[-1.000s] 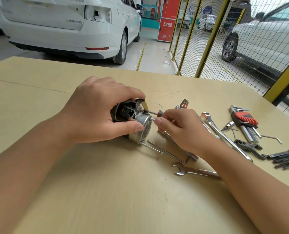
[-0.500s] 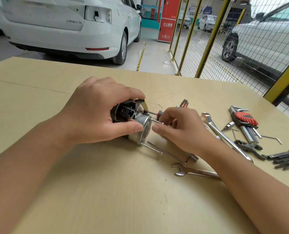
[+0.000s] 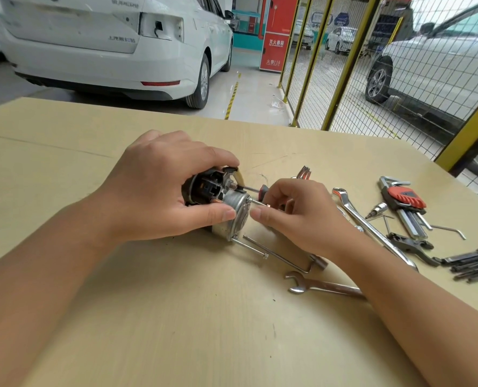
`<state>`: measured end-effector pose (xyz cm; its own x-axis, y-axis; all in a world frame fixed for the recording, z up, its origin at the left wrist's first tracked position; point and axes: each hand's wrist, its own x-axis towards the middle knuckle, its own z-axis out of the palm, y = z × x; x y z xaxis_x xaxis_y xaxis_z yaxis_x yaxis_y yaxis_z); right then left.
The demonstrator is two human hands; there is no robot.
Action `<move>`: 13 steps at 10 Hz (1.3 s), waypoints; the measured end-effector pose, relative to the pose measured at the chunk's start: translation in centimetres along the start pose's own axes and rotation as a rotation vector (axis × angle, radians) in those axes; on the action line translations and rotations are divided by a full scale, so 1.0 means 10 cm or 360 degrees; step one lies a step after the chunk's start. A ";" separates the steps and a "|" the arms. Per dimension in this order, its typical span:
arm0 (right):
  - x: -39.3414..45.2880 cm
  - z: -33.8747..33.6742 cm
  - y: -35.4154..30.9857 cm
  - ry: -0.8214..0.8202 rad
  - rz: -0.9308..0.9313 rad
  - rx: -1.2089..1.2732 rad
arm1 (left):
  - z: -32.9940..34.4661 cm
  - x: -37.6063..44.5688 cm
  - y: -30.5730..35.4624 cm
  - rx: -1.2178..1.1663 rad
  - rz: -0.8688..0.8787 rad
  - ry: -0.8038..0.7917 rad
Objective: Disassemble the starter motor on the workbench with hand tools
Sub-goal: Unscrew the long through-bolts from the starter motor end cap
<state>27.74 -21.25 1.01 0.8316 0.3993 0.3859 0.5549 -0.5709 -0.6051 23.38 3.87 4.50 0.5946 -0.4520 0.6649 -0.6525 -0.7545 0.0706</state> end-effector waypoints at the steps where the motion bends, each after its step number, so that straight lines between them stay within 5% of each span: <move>1: 0.00 0.00 0.01 -0.0143 0.0036 -0.0012 | 0.00 0.00 0.00 -0.0007 -0.0004 0.0002; 12: 0.00 -0.01 0.00 0.0006 -0.0013 -0.0017 | 0.00 0.00 0.00 -0.0010 -0.0013 -0.0005; 13: -0.01 -0.01 0.01 -0.0193 0.0051 0.0060 | 0.00 0.00 0.00 -0.0001 -0.0013 -0.0008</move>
<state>27.73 -21.36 0.99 0.8391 0.4663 0.2802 0.5248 -0.5583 -0.6426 23.36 3.86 4.52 0.6021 -0.4485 0.6606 -0.6480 -0.7578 0.0762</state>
